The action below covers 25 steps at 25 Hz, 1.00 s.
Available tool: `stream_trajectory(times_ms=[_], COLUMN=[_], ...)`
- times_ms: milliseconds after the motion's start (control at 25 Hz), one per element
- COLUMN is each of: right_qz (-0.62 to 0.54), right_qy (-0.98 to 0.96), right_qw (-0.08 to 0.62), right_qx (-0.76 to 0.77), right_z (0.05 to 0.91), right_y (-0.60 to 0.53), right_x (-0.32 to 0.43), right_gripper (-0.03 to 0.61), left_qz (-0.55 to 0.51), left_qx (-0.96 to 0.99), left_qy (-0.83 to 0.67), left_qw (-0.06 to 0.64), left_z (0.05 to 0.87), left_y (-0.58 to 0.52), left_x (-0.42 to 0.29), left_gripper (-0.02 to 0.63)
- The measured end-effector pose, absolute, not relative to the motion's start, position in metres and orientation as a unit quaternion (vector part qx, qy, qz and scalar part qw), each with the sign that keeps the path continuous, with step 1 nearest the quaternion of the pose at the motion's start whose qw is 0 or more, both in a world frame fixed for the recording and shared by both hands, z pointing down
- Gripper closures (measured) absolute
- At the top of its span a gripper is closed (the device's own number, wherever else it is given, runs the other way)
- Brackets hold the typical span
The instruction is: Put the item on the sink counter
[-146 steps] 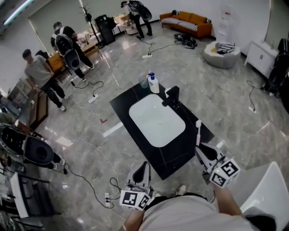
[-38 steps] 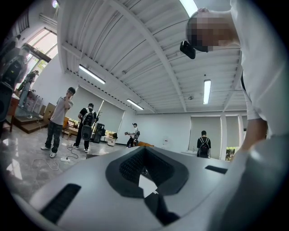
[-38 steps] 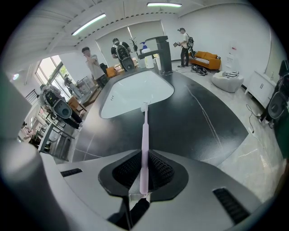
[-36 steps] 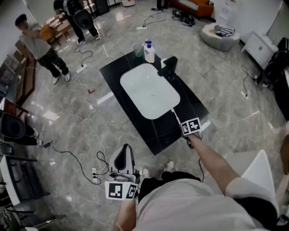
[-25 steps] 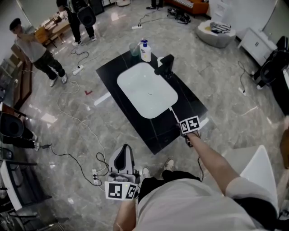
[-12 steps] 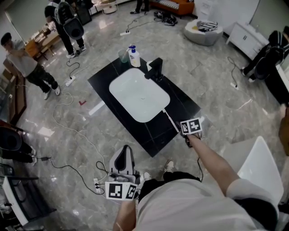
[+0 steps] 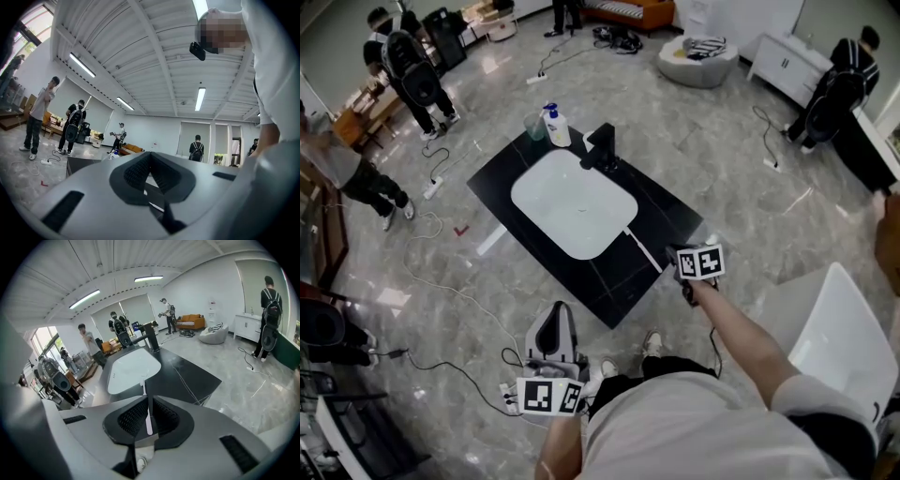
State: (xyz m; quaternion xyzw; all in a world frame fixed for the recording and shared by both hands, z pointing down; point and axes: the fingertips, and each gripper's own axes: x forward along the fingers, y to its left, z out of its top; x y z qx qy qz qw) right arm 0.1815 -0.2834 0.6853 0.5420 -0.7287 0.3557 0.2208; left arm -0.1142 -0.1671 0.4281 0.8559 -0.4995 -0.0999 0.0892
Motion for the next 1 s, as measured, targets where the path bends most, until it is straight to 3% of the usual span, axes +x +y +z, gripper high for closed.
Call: stream_trajectory(times_ms=[440, 1000], right_qz=[0.292, 0.169], right_qy=[-0.784, -0.831], right_qw=[0.122, 0.077], right_qx=[0.533, 0.525], right_z=[0.595, 0.499], right_y=[-0.291, -0.272], right_x=[0.156, 0.137], right_gripper=[0.523, 0.523], left_qz=[-0.095, -0.091], left_qx=[0.866, 0.873], left_qy=[-0.482, -0.471], left_qw=[0.092, 0.086], left_z=[0.432, 0.428], left_y=[-0.174, -0.181], left_x=[-0.103, -0.090], left_gripper=[0.612, 0.612])
